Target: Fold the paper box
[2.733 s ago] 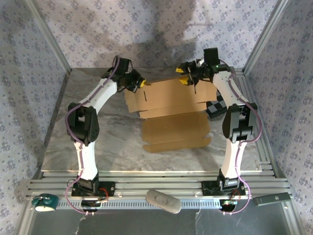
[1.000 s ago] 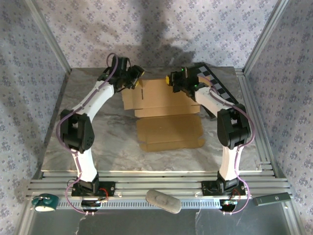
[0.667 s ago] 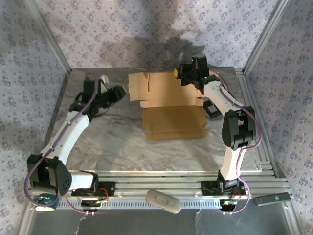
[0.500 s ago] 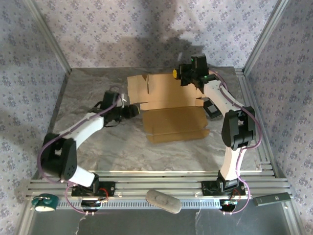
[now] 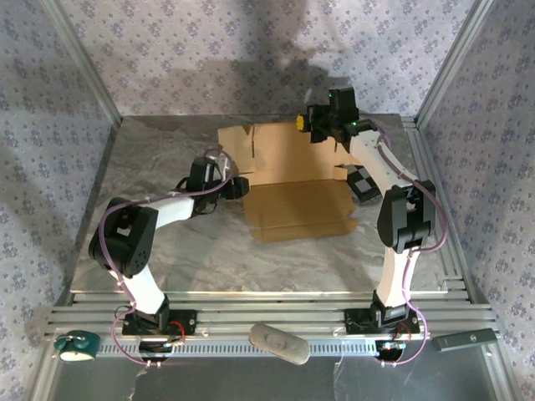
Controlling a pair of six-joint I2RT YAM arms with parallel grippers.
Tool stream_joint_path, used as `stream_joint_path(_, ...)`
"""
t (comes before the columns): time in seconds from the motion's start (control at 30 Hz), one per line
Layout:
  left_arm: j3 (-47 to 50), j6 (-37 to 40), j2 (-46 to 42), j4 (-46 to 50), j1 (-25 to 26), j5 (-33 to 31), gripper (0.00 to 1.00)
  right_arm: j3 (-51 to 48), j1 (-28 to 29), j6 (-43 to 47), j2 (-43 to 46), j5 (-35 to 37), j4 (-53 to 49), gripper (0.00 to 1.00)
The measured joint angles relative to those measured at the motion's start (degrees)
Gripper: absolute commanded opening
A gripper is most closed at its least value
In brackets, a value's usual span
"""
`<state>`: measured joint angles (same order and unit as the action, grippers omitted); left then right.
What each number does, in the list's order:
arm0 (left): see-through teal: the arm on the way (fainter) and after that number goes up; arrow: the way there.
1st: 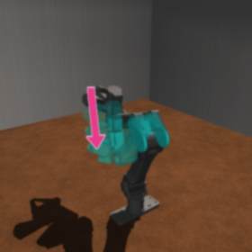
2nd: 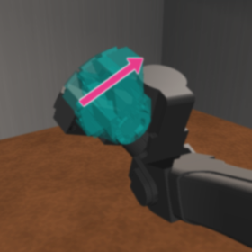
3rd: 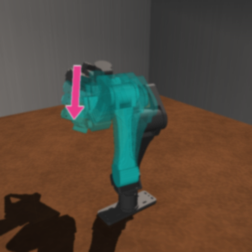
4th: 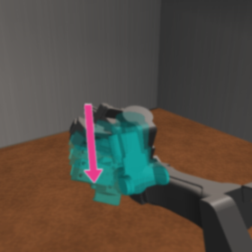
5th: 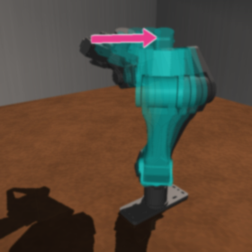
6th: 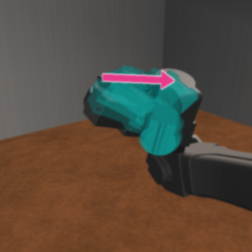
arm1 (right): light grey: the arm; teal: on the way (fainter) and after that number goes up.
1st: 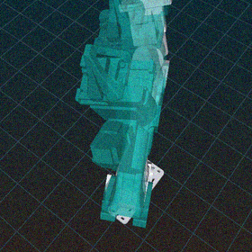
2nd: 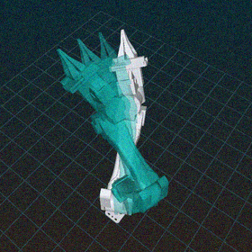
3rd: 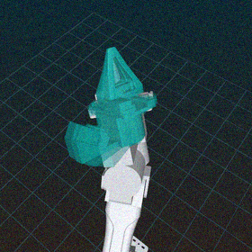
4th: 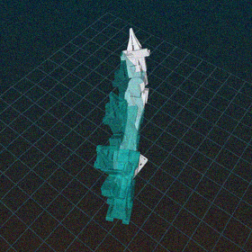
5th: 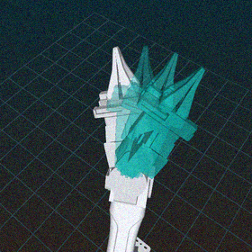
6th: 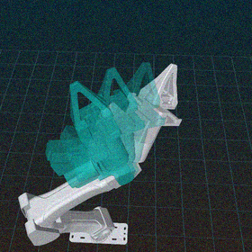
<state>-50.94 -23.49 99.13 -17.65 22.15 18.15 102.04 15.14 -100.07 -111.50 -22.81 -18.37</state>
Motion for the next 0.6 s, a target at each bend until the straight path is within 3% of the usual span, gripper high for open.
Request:
stream_joint_path(0.33, 3.39, -0.55, 1.03, -12.98, 0.09, -3.21, 0.61, 9.66, -0.59, -0.92, -0.31, 0.00, -8.81, 0.00)
stream_joint_path(0.47, 6.82, -0.72, -6.78, -11.39, -0.63, -5.27, 0.61, 11.45, -1.33, -0.81, -0.31, -0.24, -11.13, 0.00)
stream_joint_path(0.6, 6.80, 0.09, -16.04, -10.93, -4.59, -5.09, 0.63, 13.75, -2.05, 0.20, -1.03, -1.22, -13.05, 0.00)
